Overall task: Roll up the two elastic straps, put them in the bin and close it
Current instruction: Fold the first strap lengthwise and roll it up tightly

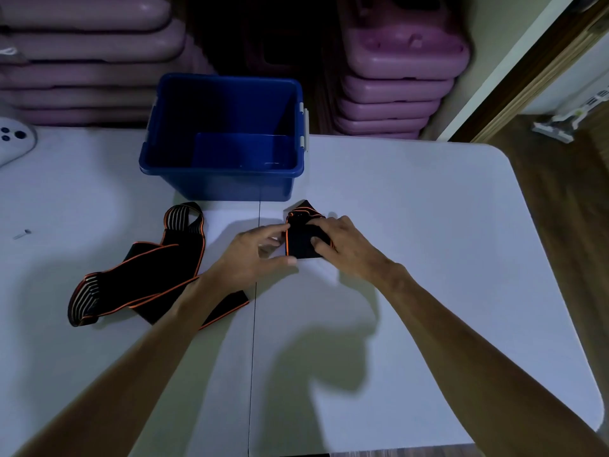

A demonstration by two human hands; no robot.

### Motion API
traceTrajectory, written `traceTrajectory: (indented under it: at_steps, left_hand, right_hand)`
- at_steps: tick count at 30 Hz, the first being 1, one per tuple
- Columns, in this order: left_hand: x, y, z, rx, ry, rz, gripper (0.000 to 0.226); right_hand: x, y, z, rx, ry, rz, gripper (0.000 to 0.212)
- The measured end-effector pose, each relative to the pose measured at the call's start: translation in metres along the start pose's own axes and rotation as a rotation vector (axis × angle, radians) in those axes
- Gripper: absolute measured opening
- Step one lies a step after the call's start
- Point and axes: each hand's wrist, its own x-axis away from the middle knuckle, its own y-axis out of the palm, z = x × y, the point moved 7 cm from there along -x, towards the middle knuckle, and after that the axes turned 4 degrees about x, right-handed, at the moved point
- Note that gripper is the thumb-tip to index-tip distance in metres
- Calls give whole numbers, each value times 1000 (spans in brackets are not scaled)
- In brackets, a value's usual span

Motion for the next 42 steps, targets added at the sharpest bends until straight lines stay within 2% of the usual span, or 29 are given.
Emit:
traceTrajectory:
  at_steps: [2, 5, 9, 16, 18, 20, 21, 23, 25, 29, 32, 34, 37, 40, 42]
  left_hand:
    - [-2, 2, 0, -83, 28, 39, 72]
    - [-8, 0, 6, -230, 87, 134, 62]
    - [-13, 2, 16, -348, 116, 173, 48]
    - [-12, 7, 20, -370, 101, 218, 43]
    - [-11, 5, 17, -311, 71, 241, 40]
    - [-12, 4, 15, -266, 36, 246, 38]
    - [-12, 4, 15, -248, 25, 247, 37]
    - [-13, 4, 18, -228, 7, 246, 33]
    - [-16, 3, 20, -232, -13, 247, 29]
    - [-29, -4, 20, -221, -101, 265, 29]
    - [-35, -5, 18, -6, -174, 273, 36]
    - [-35, 0, 18, 104, -192, 178, 46]
    - [-31, 3, 17, 45, -135, 113, 45]
    - [-20, -6, 21, -44, -24, 222, 47]
    - [-11, -16, 20, -57, 43, 295, 48]
  right_hand:
    - [-3, 3, 3, -93, 40, -8, 38]
    - [-3, 8, 8, -258, 88, 11, 30]
    - [0, 7, 13, -347, 65, 176, 26]
    - [17, 2, 9, -371, 57, 413, 22]
    - [21, 7, 9, -274, 30, 392, 39]
    - [24, 10, 10, -30, -31, 326, 67]
    - [25, 11, 11, 76, -52, 304, 74]
    - [24, 6, 11, 127, -76, 311, 69]
    - [19, 1, 11, 89, -99, 296, 60]
    - [3, -5, 18, -13, -77, 105, 54]
    - [-8, -13, 12, -89, -107, 30, 44]
    - [-10, -12, 13, -141, -46, 6, 46]
    - [-6, -5, 14, -296, 21, 57, 52]
    - [-2, 3, -2, -450, -1, 157, 57]
    - [-2, 6, -18, -462, -25, 231, 60]
